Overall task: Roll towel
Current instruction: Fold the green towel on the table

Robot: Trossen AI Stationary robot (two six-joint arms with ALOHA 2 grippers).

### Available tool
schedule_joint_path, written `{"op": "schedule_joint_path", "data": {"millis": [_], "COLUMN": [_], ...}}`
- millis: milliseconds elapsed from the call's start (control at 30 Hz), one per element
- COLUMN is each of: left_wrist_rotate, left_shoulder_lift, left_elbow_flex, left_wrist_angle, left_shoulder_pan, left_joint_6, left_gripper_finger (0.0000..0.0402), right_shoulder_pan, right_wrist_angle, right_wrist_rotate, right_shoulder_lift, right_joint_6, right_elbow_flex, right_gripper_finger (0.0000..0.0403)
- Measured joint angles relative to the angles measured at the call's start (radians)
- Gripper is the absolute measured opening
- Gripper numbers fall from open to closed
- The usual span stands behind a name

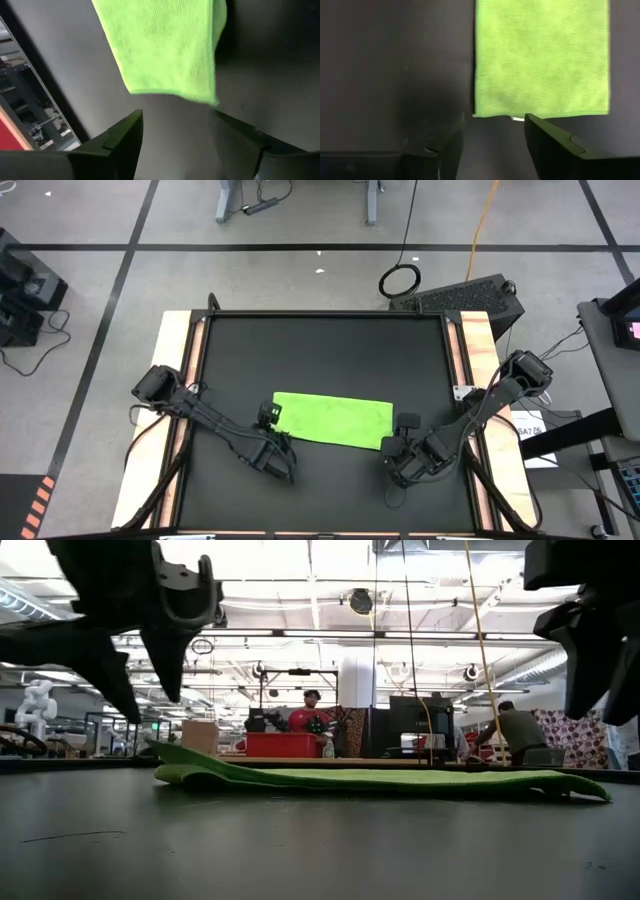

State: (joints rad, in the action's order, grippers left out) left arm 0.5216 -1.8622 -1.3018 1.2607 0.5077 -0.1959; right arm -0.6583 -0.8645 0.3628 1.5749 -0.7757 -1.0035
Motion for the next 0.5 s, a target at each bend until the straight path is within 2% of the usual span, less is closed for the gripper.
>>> {"op": "schedule_joint_path", "data": {"millis": [133, 300, 400, 500], "left_wrist_rotate": [-0.029, -0.013, 0.013, 0.019], "left_shoulder_lift": [0.000, 0.000, 0.000, 0.000], "left_elbow_flex": [0.000, 0.000, 0.000, 0.000], "left_wrist_angle": [0.035, 0.019, -0.079, -0.260], "left_shoulder_pan": [0.014, 0.025, 0.016, -0.007], "left_joint_6": [-0.029, -0.052, -0.027, 0.059], "left_gripper_finger": [0.0231, 0.0231, 0.0231, 0.0231], "right_shoulder_pan": [0.000, 0.000, 0.001, 0.007], "right_wrist_angle": [0.003, 0.003, 0.012, 0.064], "right_wrist_rotate": [0.013, 0.086, 0.111, 0.112], "right_shoulder_lift": [0.000, 0.000, 0.000, 0.000], "right_joint_6": [-0.001, 0.014, 0.056, 0.115], "right_elbow_flex": [0.000, 0.000, 0.000, 0.000], "right_gripper_finger": [0.0196, 0.0191, 0.0187, 0.0184]}}
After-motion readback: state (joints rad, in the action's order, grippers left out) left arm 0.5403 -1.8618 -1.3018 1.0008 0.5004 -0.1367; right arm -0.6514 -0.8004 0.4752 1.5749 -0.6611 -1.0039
